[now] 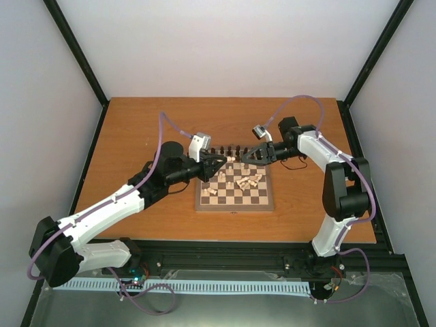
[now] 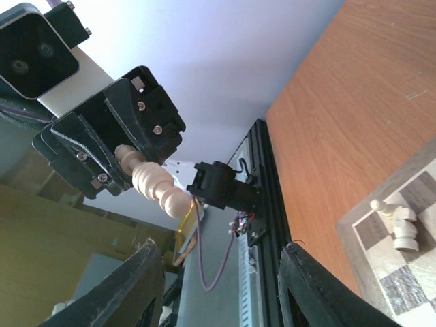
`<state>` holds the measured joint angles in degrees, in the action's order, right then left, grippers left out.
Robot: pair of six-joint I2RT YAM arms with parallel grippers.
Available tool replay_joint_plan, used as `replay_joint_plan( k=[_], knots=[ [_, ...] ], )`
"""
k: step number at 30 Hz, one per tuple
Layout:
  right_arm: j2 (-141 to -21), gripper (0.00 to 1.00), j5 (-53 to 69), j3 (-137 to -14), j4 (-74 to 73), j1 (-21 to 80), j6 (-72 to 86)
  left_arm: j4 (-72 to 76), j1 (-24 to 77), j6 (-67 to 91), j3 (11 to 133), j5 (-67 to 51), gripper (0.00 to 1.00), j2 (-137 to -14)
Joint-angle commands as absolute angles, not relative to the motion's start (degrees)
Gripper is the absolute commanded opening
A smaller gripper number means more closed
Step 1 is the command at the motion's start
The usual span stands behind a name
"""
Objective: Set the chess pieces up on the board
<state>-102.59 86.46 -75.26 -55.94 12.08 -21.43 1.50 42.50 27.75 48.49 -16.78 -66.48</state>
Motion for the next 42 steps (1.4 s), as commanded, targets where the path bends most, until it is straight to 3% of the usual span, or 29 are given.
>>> replay_joint_plan(
  k=[1,13,22,28,36,42],
  knots=[
    [-103.05,0.47,92.10,-76.46,-56.32,13.53,-21.06,6.97,42.80,29.34,48.58,-18.14,0.09,-66.74],
    [-104.48,0.45,96.93,-78.81,-60.19,16.29,-24.76,10.24,42.89,30.79,48.91,-19.13,0.09,-70.00],
    [-103.90,0.28,96.94,-79.19,-61.44,16.26,-26.69,10.57,42.89,30.68,49.46,-19.30,0.08,-71.84],
    [-104.37,0.29,97.01,-80.98,-66.65,16.23,-32.43,10.72,42.89,30.66,49.22,-19.27,0.08,-71.54],
    [-104.98,0.21,97.03,-81.61,-67.84,16.12,-33.70,10.54,42.89,30.41,48.80,-19.24,0.07,-71.98],
    [-105.33,0.33,97.02,-82.23,-68.72,15.74,-34.42,10.31,42.89,30.32,48.30,-19.08,0.07,-71.56]
  ],
)
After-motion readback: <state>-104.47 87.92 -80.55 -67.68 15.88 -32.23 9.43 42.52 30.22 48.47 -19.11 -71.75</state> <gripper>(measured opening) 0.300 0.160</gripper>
